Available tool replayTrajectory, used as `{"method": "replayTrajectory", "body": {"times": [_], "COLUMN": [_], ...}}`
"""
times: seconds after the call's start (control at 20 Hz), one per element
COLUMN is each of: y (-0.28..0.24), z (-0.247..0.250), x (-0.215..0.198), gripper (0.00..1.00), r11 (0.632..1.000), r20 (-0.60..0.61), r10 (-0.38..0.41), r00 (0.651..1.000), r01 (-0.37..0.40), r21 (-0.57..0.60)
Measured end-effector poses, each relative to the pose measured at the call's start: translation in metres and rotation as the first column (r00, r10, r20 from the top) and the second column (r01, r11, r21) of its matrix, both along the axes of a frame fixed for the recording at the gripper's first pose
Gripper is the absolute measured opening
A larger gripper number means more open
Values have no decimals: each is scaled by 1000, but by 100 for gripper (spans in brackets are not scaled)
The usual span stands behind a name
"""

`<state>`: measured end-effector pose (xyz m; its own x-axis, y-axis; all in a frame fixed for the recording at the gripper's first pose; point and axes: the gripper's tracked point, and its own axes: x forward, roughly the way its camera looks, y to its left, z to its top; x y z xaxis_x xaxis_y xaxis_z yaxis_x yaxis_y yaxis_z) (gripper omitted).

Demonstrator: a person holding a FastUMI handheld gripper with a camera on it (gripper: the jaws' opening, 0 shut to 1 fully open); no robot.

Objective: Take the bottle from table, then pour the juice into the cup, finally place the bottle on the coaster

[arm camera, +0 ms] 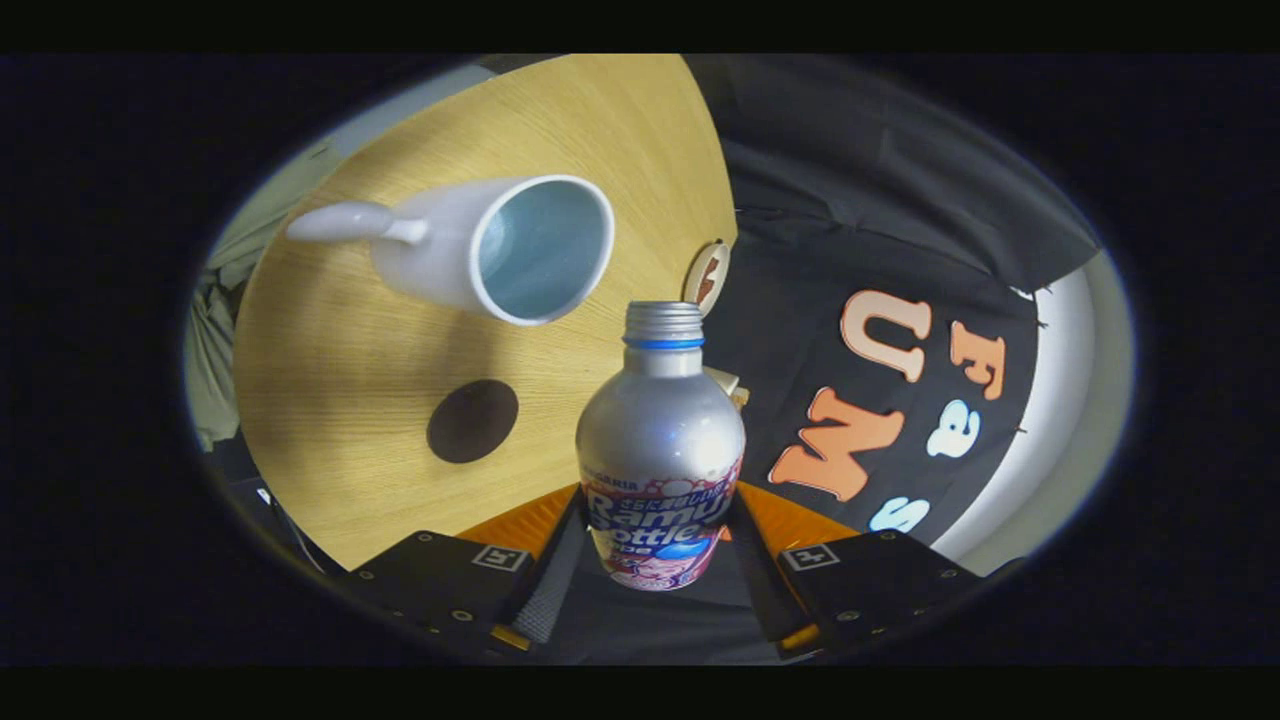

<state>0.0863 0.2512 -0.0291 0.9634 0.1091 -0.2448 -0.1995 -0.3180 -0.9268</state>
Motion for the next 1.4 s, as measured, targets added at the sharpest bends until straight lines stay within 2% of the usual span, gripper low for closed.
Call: {"method": "replayTrajectory", "body": {"times": [0.25, 0.4, 0.55, 0.75, 0.9, 1.1, 1.3, 1.4], "y": [-5, -12, -11, -15, -23, -32, -33, -34], "z": [4, 4, 4, 13, 15, 13, 8, 5], "x": [-2, -1, 0, 2, 8, 11, 17, 23], "gripper": [77, 77, 77, 77, 77, 77, 77, 77], "r11": [977, 926, 839, 727, 619, 489, 332, 280], "r20": [-24, -73, -145, -182, -205, -239, -279, -290], "r10": [-48, -90, -105, -111, -123, -118, -83, -65], "r00": [999, 993, 984, 977, 971, 964, 957, 955], "r01": [52, 110, 166, 205, 237, 266, 291, 296], "r21": [205, 361, 518, 655, 749, 831, 897, 913]}}
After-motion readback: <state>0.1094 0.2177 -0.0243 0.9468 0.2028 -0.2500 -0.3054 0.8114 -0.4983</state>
